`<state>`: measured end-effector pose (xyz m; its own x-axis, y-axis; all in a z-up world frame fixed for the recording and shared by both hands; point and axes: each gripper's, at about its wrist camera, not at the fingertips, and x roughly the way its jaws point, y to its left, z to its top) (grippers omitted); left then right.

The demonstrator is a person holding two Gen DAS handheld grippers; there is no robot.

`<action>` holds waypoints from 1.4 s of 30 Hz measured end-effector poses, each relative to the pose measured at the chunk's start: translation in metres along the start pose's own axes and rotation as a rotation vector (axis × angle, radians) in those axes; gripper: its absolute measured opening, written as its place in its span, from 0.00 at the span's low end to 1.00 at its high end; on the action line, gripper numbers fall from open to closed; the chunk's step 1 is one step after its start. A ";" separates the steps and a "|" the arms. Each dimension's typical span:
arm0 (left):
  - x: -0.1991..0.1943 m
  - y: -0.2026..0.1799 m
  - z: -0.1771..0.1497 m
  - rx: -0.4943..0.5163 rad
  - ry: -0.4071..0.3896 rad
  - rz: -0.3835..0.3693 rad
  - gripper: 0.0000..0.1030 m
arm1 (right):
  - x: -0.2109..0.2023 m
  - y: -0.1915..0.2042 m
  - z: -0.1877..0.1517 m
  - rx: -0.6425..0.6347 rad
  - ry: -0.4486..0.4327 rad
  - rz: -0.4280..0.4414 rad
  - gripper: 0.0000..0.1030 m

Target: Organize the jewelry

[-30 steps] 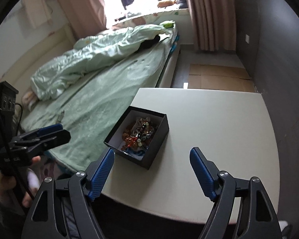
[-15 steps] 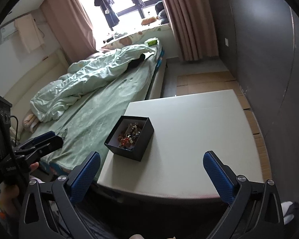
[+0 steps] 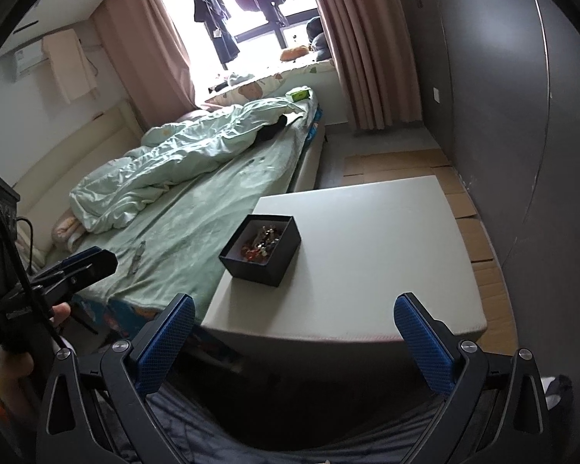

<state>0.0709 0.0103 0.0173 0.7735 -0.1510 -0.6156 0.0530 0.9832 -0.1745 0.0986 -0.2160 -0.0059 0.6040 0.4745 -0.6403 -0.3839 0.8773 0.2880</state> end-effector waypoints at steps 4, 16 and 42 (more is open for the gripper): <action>-0.007 -0.007 -0.004 0.012 0.008 0.008 1.00 | -0.012 0.005 -0.005 -0.026 -0.010 -0.016 1.00; -0.025 -0.015 -0.012 0.024 -0.007 0.012 1.00 | -0.033 0.010 -0.013 -0.042 -0.041 0.003 1.00; -0.036 -0.015 -0.013 0.027 -0.023 0.023 1.00 | -0.038 0.017 -0.018 -0.051 -0.050 0.009 1.00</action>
<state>0.0339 -0.0005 0.0319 0.7887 -0.1258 -0.6017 0.0513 0.9889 -0.1395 0.0568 -0.2202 0.0106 0.6340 0.4862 -0.6014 -0.4238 0.8689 0.2558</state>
